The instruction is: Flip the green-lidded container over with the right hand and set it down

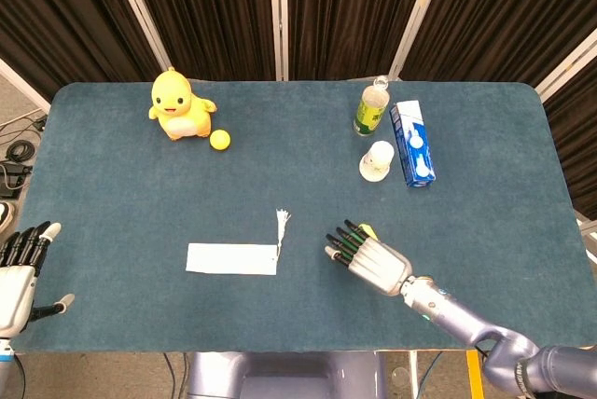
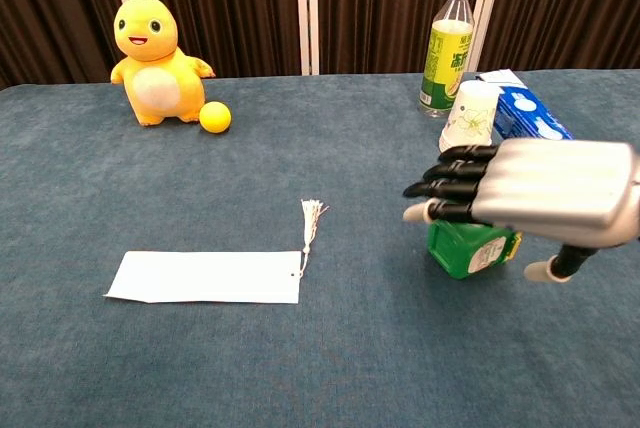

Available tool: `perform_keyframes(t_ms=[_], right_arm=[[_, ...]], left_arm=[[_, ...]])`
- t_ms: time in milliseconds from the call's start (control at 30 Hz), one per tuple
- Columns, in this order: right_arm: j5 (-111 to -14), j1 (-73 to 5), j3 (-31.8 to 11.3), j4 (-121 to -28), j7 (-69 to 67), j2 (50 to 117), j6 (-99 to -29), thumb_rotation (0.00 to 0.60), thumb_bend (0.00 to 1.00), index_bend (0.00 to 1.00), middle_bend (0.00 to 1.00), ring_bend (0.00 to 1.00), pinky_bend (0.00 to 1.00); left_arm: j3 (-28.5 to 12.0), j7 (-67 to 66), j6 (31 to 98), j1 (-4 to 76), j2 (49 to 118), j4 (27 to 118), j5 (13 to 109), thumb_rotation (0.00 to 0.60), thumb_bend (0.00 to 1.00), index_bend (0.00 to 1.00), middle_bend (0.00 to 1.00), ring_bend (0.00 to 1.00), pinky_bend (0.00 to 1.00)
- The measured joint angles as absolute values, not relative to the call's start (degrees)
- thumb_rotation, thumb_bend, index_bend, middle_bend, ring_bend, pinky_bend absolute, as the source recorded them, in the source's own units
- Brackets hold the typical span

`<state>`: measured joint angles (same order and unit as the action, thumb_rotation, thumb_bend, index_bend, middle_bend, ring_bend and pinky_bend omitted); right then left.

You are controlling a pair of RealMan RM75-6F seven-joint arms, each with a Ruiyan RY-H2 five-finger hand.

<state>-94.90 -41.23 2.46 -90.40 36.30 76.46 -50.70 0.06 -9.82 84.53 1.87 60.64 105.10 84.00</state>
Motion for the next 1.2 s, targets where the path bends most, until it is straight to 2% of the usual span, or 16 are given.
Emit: perform_keyframes(t_ms=[200, 267, 300, 367, 433, 533, 600, 700, 900, 1200], right_arm=[[-92.0, -42.8, 1.3, -87.5, 45.9, 79.9, -46.0, 0.600, 0.11, 0.00, 0.00, 0.00, 0.09], [-91.7, -43.2, 1.0, -86.3, 47.8, 80.8, -45.6, 0.600, 0.13, 0.00, 0.03, 0.00, 0.16], [-91.6, -43.3, 1.0, -85.6, 48.6, 81.2, -45.5, 0.600, 0.15, 0.03, 0.08, 0.02, 0.24], [-91.5, -43.5, 0.8, -84.4, 50.0, 82.1, -45.5, 0.600, 0.21, 0.11, 0.21, 0.12, 0.39], [-91.9, -43.6, 0.8, -83.0, 50.9, 82.6, -46.0, 0.600, 0.30, 0.24, 0.36, 0.29, 0.57], [-93.0, -43.6, 0.7, -80.4, 50.6, 83.5, -47.7, 0.600, 0.42, 0.36, 0.48, 0.44, 0.68], [-94.0, -43.7, 0.9, -79.5, 49.0, 83.7, -48.6, 0.600, 0.49, 0.43, 0.53, 0.49, 0.71], [-96.1, -43.9, 1.2, -78.7, 45.2, 83.7, -50.6, 0.600, 0.53, 0.45, 0.55, 0.50, 0.71], [-98.5, -43.9, 1.2, -78.2, 33.3, 83.5, -55.5, 0.600, 0.54, 0.45, 0.55, 0.51, 0.71], [-95.9, -42.9, -0.8, -79.4, 8.3, 84.1, -60.5, 0.600, 0.59, 0.46, 0.56, 0.51, 0.71]], left_arm=[[0.0, -9.4, 84.2, 2.0, 60.5, 104.9, 83.8, 0.600, 0.00, 0.00, 0.00, 0.00, 0.00], [0.0, -9.4, 84.1, 2.0, 60.5, 104.8, 83.6, 0.600, 0.00, 0.00, 0.00, 0.00, 0.00], [0.0, -9.4, 84.0, 2.1, 60.5, 104.8, 83.5, 0.600, 0.00, 0.00, 0.00, 0.00, 0.00], [0.0, -9.4, 84.0, 2.1, 60.5, 104.8, 83.5, 0.600, 0.00, 0.00, 0.00, 0.00, 0.00], [0.1, -9.7, 83.9, 2.1, 60.6, 104.8, 83.6, 0.600, 0.00, 0.00, 0.00, 0.00, 0.00], [0.1, -9.9, 83.9, 2.1, 60.7, 104.9, 83.5, 0.600, 0.00, 0.00, 0.00, 0.00, 0.00], [0.1, -9.9, 83.9, 2.1, 60.8, 104.9, 83.5, 0.600, 0.00, 0.00, 0.00, 0.00, 0.00], [0.1, -10.1, 83.7, 2.2, 60.8, 104.8, 83.5, 0.600, 0.00, 0.00, 0.00, 0.00, 0.00], [0.2, -10.3, 83.7, 2.2, 60.9, 104.9, 83.6, 0.600, 0.00, 0.00, 0.00, 0.00, 0.00], [0.3, -10.2, 84.1, 2.0, 60.8, 105.2, 83.8, 0.600, 0.00, 0.00, 0.00, 0.00, 0.00]])
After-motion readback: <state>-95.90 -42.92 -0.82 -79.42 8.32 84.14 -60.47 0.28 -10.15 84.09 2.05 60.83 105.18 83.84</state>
